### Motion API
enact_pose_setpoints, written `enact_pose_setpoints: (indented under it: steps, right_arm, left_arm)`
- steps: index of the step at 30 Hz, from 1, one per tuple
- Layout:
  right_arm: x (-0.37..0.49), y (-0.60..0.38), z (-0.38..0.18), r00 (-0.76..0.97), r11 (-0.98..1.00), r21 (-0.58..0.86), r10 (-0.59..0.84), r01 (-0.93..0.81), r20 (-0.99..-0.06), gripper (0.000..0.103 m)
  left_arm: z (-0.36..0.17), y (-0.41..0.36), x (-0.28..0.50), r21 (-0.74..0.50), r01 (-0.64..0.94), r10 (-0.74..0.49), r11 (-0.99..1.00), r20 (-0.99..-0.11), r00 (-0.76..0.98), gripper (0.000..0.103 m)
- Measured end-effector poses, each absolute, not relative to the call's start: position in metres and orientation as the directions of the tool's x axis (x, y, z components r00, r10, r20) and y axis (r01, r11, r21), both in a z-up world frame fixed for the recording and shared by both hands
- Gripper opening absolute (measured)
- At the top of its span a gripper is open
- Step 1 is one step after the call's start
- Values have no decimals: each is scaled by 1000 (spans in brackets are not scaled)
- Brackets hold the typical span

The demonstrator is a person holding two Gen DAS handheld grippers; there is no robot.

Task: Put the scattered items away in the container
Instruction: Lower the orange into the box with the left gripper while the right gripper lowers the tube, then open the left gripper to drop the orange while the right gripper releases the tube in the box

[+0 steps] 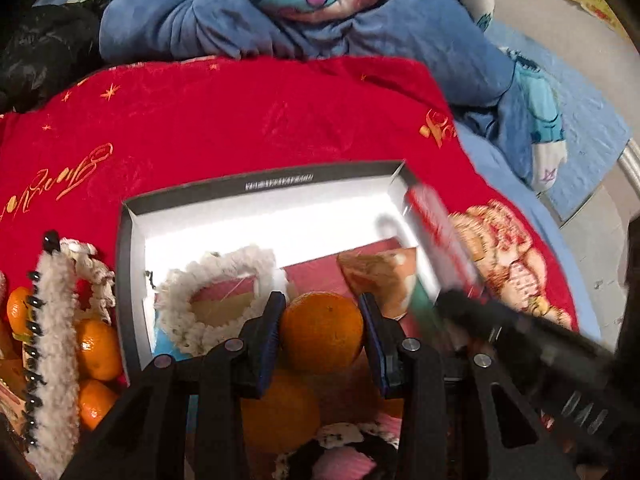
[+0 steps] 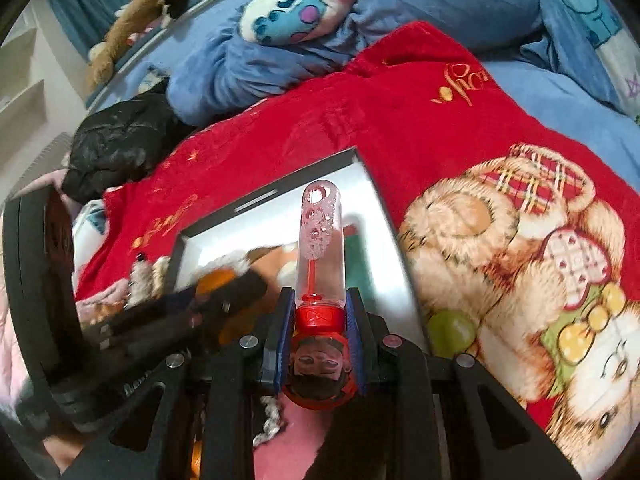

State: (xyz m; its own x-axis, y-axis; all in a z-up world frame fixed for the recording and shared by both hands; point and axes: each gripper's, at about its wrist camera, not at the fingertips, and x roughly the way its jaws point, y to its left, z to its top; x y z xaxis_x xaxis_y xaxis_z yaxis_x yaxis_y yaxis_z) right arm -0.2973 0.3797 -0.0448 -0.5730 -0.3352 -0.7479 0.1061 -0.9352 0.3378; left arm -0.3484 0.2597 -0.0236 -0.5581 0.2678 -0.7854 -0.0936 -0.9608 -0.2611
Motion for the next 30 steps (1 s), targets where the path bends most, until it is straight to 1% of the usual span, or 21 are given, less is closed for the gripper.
enact_pose_setpoints:
  steps: [2,4,6,11,15,21,23,26,27,29,30]
  right_arm:
    - [-308,381,-42,-576,-934,342,-335,102,-745,24]
    - [-316,380,-38,-590,-922,366,-365,124,-720,24]
    - [-320,378,-39,-604,-922,366,-365,129,-708,24]
    - [-332,378,-53,-576,-931,353,-339,93,-744,24]
    - [-335,378,-56,-572,-931,358,-333,73,-749,24]
    - [-332,373,-53,-576,-950,308,-278,47,-769,25]
    - [-331,374,-54,-572,-949,310,-282,50,-770,25]
    - [-330,378,-54,-572,-943,330,-295,45,-766,23]
    - [-329,379,-54,-572,-940,339,-304,48,-762,26]
    - [-327,381,-49,-582,-927,371,-329,51,-744,27]
    - [-325,383,-46,-590,-918,393,-348,56,-729,32]
  left_arm:
    - [-24,261,-349,-238,-96,250,-967,-790,-560,39]
    - [-23,264,-349,-229,-105,247,-968,-784,-570,39]
    - [-25,265,-350,-215,-103,235,-971,-788,-570,39]
    - [-21,264,-348,-225,-113,248,-968,-764,-595,39]
    - [-24,260,-350,-220,-103,238,-970,-776,-584,39]
    - [-27,264,-347,-216,-114,241,-970,-782,-575,39]
    - [-26,263,-346,-229,-115,253,-967,-782,-570,39]
    - [-26,261,-345,-223,-108,244,-969,-780,-577,39]
    - [-26,261,-345,-224,-104,242,-969,-781,-576,39]
    - [-26,261,-346,-218,-104,238,-970,-782,-576,39]
    - [-26,262,-345,-218,-112,242,-969,-778,-579,39]
